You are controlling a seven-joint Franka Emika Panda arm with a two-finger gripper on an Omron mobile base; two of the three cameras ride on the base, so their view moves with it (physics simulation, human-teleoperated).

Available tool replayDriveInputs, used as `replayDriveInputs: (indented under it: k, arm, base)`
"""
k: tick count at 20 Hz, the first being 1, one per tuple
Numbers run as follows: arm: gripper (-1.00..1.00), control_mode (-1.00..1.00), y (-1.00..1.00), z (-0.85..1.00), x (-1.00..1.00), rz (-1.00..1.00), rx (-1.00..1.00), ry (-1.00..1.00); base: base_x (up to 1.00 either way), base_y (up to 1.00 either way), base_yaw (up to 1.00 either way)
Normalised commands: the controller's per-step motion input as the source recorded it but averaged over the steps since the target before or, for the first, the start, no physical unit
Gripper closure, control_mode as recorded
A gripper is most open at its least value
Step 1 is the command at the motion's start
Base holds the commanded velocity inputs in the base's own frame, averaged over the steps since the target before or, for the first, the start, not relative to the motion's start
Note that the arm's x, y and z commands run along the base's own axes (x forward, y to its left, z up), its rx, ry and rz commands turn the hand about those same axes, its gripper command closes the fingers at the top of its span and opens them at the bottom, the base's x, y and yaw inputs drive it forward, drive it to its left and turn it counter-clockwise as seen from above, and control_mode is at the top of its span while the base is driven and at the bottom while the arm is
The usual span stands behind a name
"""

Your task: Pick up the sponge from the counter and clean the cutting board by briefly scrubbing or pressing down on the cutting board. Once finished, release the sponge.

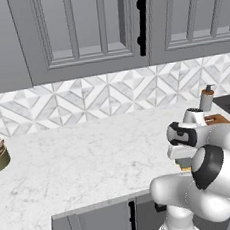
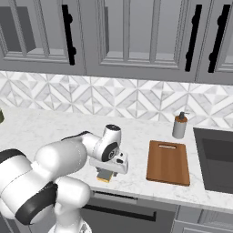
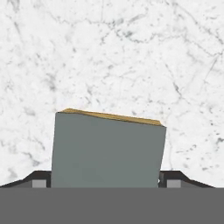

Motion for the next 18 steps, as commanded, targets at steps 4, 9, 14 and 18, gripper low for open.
replayDriveInputs:
  k: [4,9,14,18]
  arm:
    - [-1.0,-1.0,0.0,0.0,0.0,0.0,0.0,0.0]
    - [1.0,-1.0,0.0,0.0,0.0,0.0,0.0,0.0]
    - [1.0,-1.0,0.0,0.0,0.0,0.0,0.0,0.0]
    - [1.0,-1.0,0.0,0.0,0.0,0.0,0.0,0.0]
  base:
    - [0.0,0.0,0.0]
    - [0.0,0.0,0.0]
    - [0.0,0.0,0.0]
    - [0.0,0.0,0.0]
